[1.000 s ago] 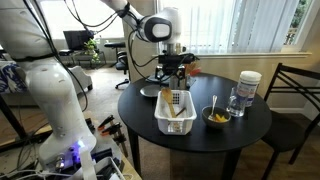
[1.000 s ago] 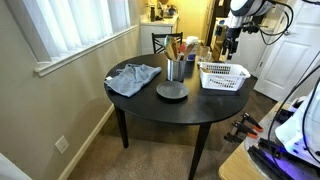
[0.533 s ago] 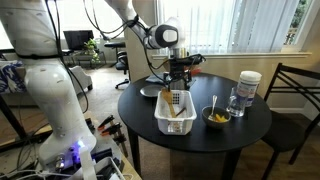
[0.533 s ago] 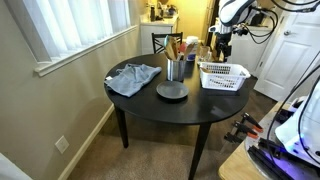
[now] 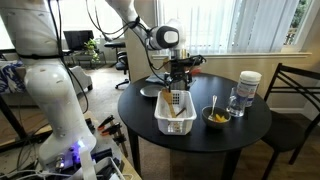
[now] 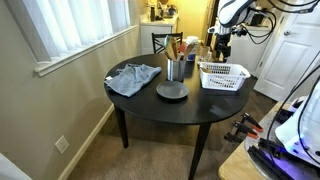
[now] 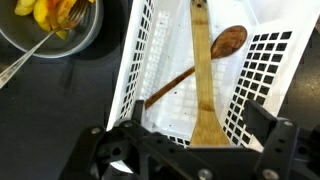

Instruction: Take the wooden spoon out of the basket and put it into the metal bucket

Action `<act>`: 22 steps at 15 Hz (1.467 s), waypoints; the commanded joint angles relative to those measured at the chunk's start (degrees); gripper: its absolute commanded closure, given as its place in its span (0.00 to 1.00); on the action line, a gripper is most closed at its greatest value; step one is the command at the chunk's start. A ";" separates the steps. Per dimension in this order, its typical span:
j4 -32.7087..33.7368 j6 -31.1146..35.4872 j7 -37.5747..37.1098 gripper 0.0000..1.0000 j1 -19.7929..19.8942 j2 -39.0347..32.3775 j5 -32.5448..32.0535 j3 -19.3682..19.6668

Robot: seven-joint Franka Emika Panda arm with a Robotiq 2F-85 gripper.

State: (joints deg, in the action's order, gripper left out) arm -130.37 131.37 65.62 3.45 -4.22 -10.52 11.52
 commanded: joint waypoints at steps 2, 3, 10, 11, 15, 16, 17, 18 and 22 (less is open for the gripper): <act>-3.90 4.42 -3.44 0.00 1.02 -0.77 -2.83 -2.99; -4.82 5.96 -4.87 0.00 1.04 -1.66 -3.14 -3.33; -8.64 15.85 -9.70 0.00 1.86 -6.79 -2.26 -4.38; -9.37 17.73 -10.82 0.00 1.79 -6.88 -2.72 -4.35; -12.60 23.63 -11.98 0.00 1.22 -4.27 -3.37 -5.03; -13.30 24.92 -12.02 0.00 1.07 -3.92 -3.42 -5.39; -14.13 25.86 -11.92 0.00 0.95 -3.19 -3.50 -5.80; -14.70 26.63 -12.29 0.00 0.82 -2.85 -3.66 -6.11; -16.58 27.49 -12.39 0.00 1.06 -1.36 -3.38 -6.77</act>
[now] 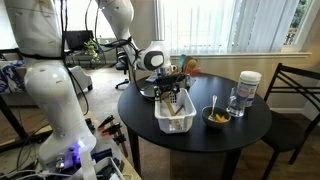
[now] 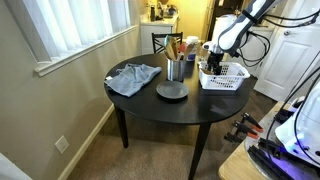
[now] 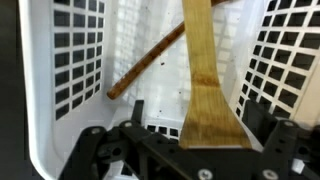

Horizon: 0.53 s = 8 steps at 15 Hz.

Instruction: Take the wooden spoon out of the basket and put it into the metal bucket

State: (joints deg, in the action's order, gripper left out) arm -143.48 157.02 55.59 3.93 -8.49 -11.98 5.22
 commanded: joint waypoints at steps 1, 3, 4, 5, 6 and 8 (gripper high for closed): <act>-3.92 1.88 -2.21 0.00 0.75 3.65 -1.67 -0.44; -4.85 1.70 -1.56 0.00 1.14 5.22 -0.80 -0.43; -5.31 1.67 -1.05 0.00 1.34 5.92 -0.51 -0.41; -5.65 1.82 -0.60 0.00 1.47 6.45 -0.48 -0.33; -5.95 1.54 0.75 0.00 1.63 6.99 -0.40 -0.33; -6.67 1.47 5.09 0.00 1.76 7.71 0.41 -0.58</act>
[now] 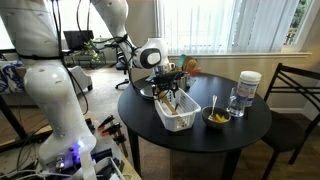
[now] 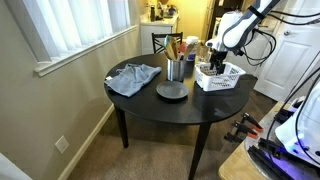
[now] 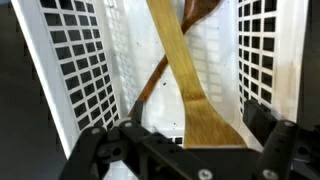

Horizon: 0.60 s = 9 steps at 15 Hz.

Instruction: Take the wooden spoon out of the basket and put it into the metal bucket

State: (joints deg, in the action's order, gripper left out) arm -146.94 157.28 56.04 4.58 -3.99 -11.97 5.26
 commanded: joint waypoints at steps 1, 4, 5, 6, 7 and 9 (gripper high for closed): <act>-3.59 0.90 7.75 0.00 1.04 3.42 0.85 -0.77; -4.06 0.79 15.20 0.00 0.68 2.93 2.53 -1.05; -3.92 0.56 17.19 0.00 0.62 2.74 3.14 -1.13; -3.73 0.45 19.87 0.00 0.62 2.49 4.23 -1.28; -3.51 0.22 21.51 0.00 0.62 2.35 4.89 -1.33; -3.16 0.01 25.53 0.00 0.66 2.11 7.21 -1.50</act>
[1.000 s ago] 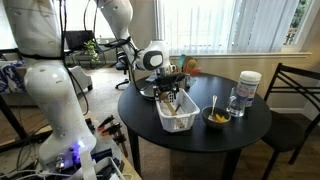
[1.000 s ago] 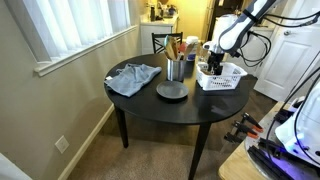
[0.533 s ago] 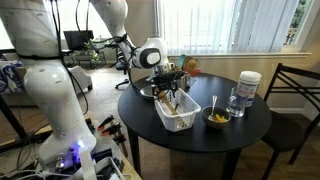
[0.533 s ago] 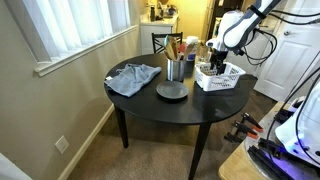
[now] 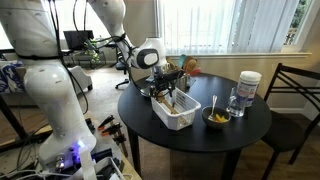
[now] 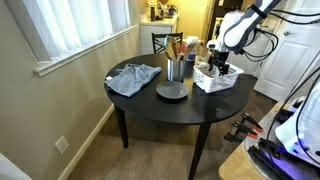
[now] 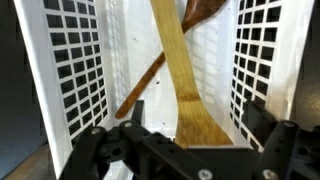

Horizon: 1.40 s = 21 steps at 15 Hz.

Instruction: Take the wooden spoon out of the basket and put it into the metal bucket

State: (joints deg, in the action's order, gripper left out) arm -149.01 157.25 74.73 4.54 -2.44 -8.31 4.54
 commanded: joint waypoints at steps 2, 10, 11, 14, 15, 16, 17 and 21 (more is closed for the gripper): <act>-0.49 -0.67 10.84 0.00 0.73 -0.12 5.88 -0.96; 0.67 1.47 13.86 0.00 1.19 -3.31 5.62 -0.95; 0.87 1.32 14.56 0.00 1.19 -3.46 5.40 -1.15; 1.18 0.80 18.18 0.00 1.10 -3.56 5.18 -1.80; 1.27 0.73 19.36 0.00 1.08 -3.64 5.36 -2.04; 1.22 0.88 20.45 0.16 1.09 -3.67 5.57 -2.24; 1.18 0.92 21.46 0.26 1.09 -3.69 5.58 -2.36; 1.33 0.70 22.58 0.53 1.05 -3.69 5.21 -2.32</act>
State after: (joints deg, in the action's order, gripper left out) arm -147.50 157.34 94.73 4.59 -6.02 -2.77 2.86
